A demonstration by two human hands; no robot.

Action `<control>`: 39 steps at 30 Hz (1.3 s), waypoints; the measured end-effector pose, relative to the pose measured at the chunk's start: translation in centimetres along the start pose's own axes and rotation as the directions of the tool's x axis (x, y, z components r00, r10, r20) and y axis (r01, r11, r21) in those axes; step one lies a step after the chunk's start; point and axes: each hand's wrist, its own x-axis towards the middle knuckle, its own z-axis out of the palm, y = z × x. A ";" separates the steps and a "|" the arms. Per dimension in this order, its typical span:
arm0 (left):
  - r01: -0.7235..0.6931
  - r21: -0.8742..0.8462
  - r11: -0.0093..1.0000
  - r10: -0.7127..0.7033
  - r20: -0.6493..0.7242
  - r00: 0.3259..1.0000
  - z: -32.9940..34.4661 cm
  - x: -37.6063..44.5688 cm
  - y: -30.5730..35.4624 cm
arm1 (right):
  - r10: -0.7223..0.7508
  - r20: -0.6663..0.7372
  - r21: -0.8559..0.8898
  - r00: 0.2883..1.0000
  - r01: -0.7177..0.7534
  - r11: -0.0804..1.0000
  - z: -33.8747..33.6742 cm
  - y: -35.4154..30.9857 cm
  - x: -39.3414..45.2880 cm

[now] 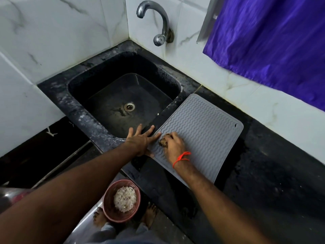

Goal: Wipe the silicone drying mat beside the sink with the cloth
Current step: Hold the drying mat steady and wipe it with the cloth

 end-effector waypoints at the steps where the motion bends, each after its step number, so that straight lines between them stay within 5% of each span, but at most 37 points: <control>1: -0.003 0.006 1.000 0.003 -0.005 1.000 -0.1 -0.1 -0.1 | -0.004 0.010 0.012 1.000 0.004 1.000 0.3 -0.5 -0.6; 9: -0.021 0.093 0.995 0.019 0.024 1.000 -1.5 -0.4 -0.5 | -0.080 0.212 0.120 0.974 0.055 0.991 -0.1 -2.5 -3.1; 13: -0.017 0.106 0.994 0.011 0.061 0.998 -2.9 0.1 0.0 | 0.007 0.577 0.454 0.817 -0.328 0.829 -4.6 -0.2 -0.9; 16: -0.002 0.097 0.995 0.002 -0.001 1.000 -3.5 0.6 1.0 | 0.185 0.442 0.505 0.878 -0.414 0.757 -7.7 3.4 1.8; 18: 0.007 0.087 0.996 -0.001 -0.065 0.998 -3.1 0.6 1.5 | 0.302 0.190 0.454 0.934 -0.356 0.817 -8.5 6.3 4.4; 21: 0.022 0.102 0.995 -0.016 -0.067 0.998 -2.4 0.5 1.6 | 0.365 -0.105 0.277 0.925 -0.325 0.904 -8.4 10.3 7.5; 26: 0.038 0.116 0.992 -0.035 -0.031 0.999 -1.5 0.6 1.3 | 0.275 -0.107 0.006 0.955 -0.276 0.961 -6.1 12.6 8.7; 39: 0.039 0.104 0.994 -0.037 -0.014 0.999 -1.7 -0.3 1.1 | -0.076 0.013 -0.112 0.997 0.077 0.991 -0.4 3.0 -3.5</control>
